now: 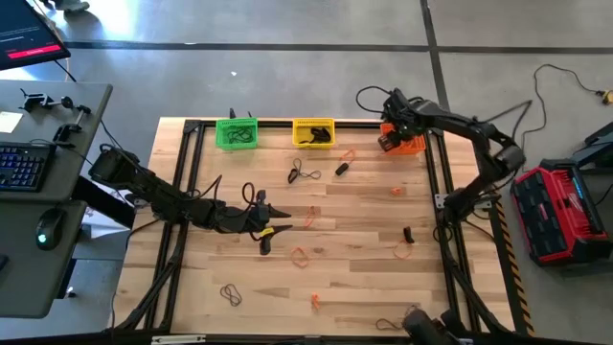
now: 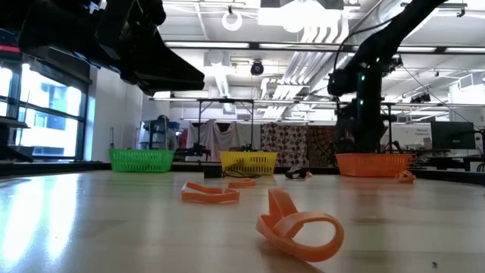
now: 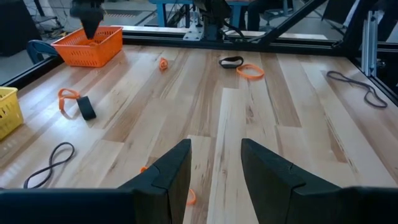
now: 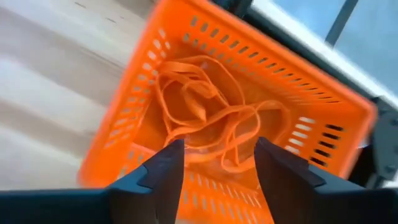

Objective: Sort rubber bands into baskets
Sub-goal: Put the orange rubber band into the orange bin

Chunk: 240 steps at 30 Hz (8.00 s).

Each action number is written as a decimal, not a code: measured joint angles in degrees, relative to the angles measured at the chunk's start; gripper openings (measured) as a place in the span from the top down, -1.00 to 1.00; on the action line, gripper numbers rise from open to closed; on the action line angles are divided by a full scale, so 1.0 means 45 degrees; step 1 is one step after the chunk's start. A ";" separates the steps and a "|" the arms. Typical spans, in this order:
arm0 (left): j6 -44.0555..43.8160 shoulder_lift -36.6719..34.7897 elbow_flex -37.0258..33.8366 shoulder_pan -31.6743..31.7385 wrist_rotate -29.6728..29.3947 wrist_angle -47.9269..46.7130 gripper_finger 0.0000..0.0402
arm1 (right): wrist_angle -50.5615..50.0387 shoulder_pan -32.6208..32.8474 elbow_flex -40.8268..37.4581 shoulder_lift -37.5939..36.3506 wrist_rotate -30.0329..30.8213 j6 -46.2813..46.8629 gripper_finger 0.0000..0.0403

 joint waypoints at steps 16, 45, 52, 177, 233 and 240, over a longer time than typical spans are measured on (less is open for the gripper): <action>-0.0809 0.0045 0.0000 0.0000 -0.0005 -0.0253 0.35 | -0.0113 0.6037 -0.2632 -0.5272 -0.1679 0.1628 0.08; -0.2410 0.6331 0.4216 0.1462 -0.0457 -0.3003 -0.13 | 0.7794 1.5081 -0.5916 -0.6290 0.4273 0.5010 0.08; -0.3018 0.6693 0.5337 0.1572 -0.0515 -0.5094 -0.12 | 0.7997 1.5606 -0.5911 -0.6289 0.4795 0.5173 0.08; 0.2165 -0.0056 -0.1258 0.4294 0.6747 0.1336 1.00 | 0.6922 1.2089 0.0244 0.2350 -0.1952 -0.2943 1.00; 0.2231 -0.0054 -0.1263 0.4308 0.6659 0.1467 1.00 | 0.5480 0.0174 -0.3997 -0.0937 0.1277 0.1868 0.93; 0.2229 -0.0053 -0.1263 0.4308 0.6656 0.1462 1.00 | 0.5260 0.0308 -0.3740 -0.0956 0.1255 0.1859 0.51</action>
